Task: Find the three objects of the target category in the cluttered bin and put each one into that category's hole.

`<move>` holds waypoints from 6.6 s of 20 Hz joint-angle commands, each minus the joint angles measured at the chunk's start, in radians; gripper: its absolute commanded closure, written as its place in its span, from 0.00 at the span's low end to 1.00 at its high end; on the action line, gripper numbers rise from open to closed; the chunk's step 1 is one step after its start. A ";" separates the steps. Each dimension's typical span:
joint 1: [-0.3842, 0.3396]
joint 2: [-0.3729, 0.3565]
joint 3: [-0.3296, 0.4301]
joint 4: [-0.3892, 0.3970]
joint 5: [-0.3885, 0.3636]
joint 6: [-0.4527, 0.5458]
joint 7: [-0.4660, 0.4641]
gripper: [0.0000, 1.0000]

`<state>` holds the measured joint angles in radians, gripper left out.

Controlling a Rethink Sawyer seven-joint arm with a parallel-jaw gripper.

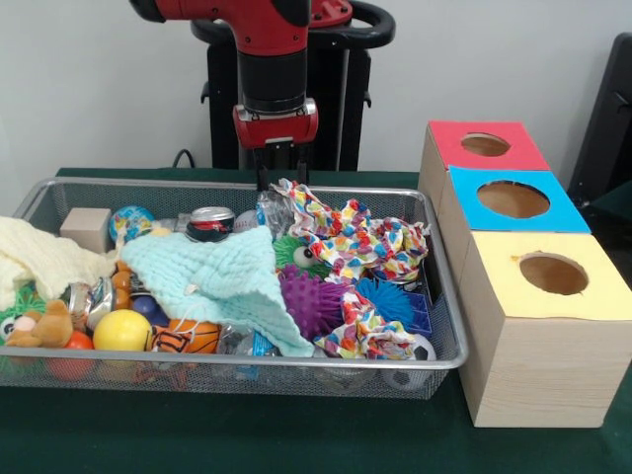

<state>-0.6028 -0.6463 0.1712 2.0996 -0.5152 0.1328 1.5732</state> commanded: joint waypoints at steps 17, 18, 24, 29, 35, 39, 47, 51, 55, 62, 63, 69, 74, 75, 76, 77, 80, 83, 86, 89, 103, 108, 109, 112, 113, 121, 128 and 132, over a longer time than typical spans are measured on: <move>-0.015 0.250 0.096 -0.267 -0.044 -0.124 0.060 0.00; -0.013 0.250 0.094 -0.266 -0.043 -0.127 0.063 0.00; -0.018 0.253 0.097 -0.263 -0.046 -0.141 0.066 0.00; -0.025 0.255 0.101 -0.257 -0.043 -0.160 0.075 0.00; -0.026 0.252 0.107 -0.260 -0.045 -0.139 0.065 1.00; -0.030 0.254 0.109 -0.258 -0.053 -0.150 0.067 1.00; -0.025 0.253 0.105 -0.261 -0.054 -0.153 0.071 1.00; -0.022 0.255 0.102 -0.263 -0.054 -0.155 0.072 1.00; -0.024 0.256 0.104 -0.263 -0.054 -0.153 0.070 1.00; -0.002 0.159 0.094 -0.206 -0.018 -0.078 0.084 1.00; -0.001 0.134 0.097 -0.189 -0.009 -0.064 0.088 1.00; -0.002 0.049 0.116 -0.147 0.012 -0.005 0.081 1.00; -0.003 0.036 0.120 -0.142 0.015 0.006 0.080 1.00; -0.003 0.033 0.121 -0.140 0.016 0.011 0.079 1.00; -0.004 0.030 0.122 -0.139 0.017 0.015 0.078 1.00; -0.003 0.025 0.122 -0.137 0.019 0.019 0.077 1.00; -0.004 0.013 0.124 -0.133 0.021 0.031 0.076 1.00; -0.004 -0.006 0.128 -0.128 0.028 0.053 0.071 1.00; 0.003 -0.002 0.122 -0.135 0.026 0.062 0.070 1.00; 0.009 -0.001 0.117 -0.141 0.026 0.069 0.069 1.00; 0.004 -0.012 0.128 -0.136 0.026 0.067 0.072 1.00; 0.004 -0.012 0.122 -0.130 0.021 0.043 0.083 1.00; 0.003 -0.012 0.122 -0.128 0.020 0.036 0.087 1.00; 0.001 -0.010 0.125 -0.130 0.021 0.039 0.085 1.00; 0.001 -0.009 0.126 -0.132 0.022 0.044 0.082 1.00; -0.007 -0.013 0.138 -0.130 0.021 0.054 0.072 0.00; -0.013 -0.027 0.148 -0.137 0.028 0.087 0.056 0.00; -0.031 -0.061 0.167 -0.130 0.045 0.135 0.034 0.00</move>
<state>-0.6072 -0.6714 0.2413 2.0792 -0.5199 0.1503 1.5734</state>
